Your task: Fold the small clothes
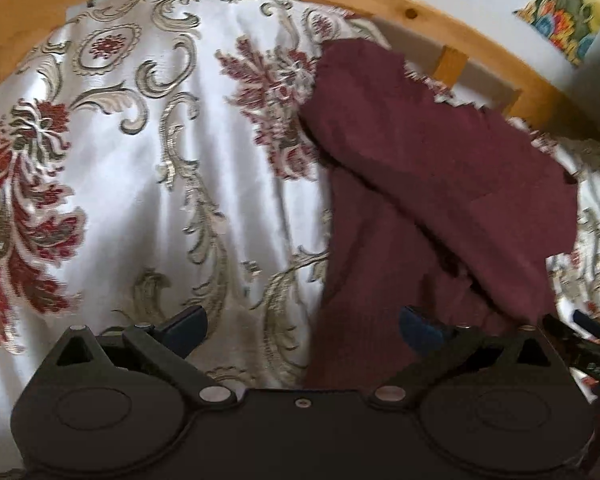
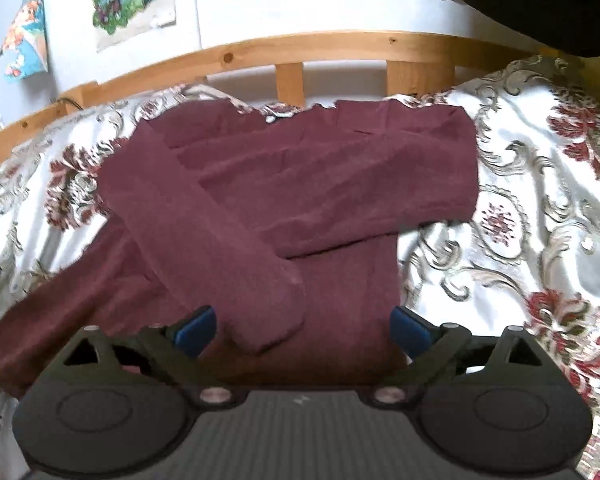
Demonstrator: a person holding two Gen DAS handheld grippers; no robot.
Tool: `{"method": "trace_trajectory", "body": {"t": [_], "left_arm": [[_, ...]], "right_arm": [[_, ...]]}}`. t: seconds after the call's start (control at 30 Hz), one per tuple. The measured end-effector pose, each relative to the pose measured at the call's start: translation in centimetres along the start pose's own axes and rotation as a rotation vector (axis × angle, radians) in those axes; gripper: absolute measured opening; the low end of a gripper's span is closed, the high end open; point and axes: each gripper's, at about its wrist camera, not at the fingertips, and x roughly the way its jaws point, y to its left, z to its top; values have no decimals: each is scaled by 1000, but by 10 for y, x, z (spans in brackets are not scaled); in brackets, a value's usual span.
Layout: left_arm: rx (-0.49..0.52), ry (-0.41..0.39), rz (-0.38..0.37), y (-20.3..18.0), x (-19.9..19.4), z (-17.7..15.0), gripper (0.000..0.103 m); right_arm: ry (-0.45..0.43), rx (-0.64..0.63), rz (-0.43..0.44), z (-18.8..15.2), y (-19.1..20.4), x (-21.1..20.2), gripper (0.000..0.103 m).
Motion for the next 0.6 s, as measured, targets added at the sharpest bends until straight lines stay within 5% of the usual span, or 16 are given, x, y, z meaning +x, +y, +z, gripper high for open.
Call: {"method": "trace_trajectory", "body": {"t": [0.27,0.33,0.37,0.43,0.6], "left_arm": [[91,-82,-106,-32,18,-2,102],[115,-115,-134,-40,23,-1,102],[121,-134,-155,-43,24,0,102],[126,-170,-201,-50,25,0,102],[170,-208,-329,-70,23,-5,102]], "right_arm": [[-17,-35,82,11,-3,30,62],[18,-26,102,11,-5,38,23],[37,-13,117,12,-7,40,15],[67,69,151,18,-12,37,7],[67,493,427,33,-46,16,7]]}}
